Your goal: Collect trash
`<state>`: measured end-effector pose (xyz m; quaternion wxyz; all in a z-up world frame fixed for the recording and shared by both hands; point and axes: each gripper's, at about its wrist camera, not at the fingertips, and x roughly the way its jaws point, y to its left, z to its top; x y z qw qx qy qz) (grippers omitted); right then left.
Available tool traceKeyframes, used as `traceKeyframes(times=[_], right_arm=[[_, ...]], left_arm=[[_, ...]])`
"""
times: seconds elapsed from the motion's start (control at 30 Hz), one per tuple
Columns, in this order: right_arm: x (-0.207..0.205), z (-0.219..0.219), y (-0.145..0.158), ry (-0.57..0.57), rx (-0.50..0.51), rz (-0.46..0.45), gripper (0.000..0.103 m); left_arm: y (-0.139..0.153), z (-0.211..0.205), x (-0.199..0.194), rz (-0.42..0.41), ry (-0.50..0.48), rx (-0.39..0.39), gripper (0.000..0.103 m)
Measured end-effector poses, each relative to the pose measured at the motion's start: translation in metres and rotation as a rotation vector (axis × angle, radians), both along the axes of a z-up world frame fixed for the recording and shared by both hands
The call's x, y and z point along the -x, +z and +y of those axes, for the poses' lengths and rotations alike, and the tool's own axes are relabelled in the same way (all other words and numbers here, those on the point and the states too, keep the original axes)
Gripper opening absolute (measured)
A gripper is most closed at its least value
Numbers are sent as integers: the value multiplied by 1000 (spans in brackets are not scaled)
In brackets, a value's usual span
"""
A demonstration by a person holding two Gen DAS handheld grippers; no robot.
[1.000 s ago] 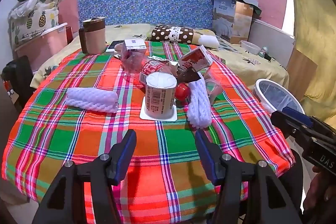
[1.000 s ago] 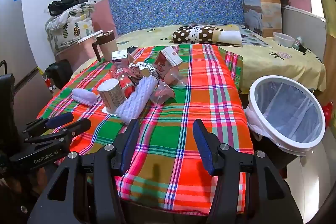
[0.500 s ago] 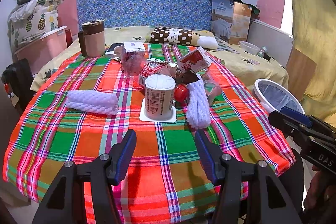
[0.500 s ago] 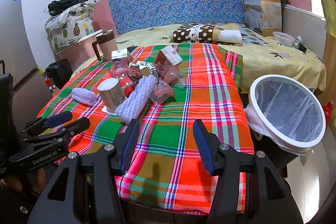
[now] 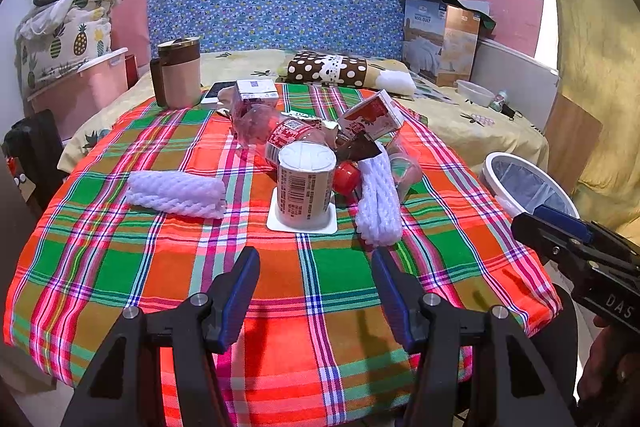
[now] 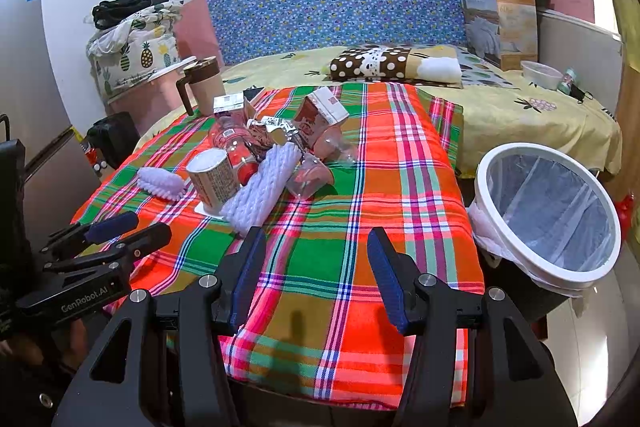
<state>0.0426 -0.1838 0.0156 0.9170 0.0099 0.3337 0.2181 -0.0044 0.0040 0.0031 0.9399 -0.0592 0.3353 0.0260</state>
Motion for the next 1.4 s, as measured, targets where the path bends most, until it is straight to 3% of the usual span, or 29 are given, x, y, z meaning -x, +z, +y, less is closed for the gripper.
traceKeyframes(times=[1.4], right_arm=[[-2,1,0,1,0,-1,55]], left_arm=[[-3,9,-2,6,11,22,58]])
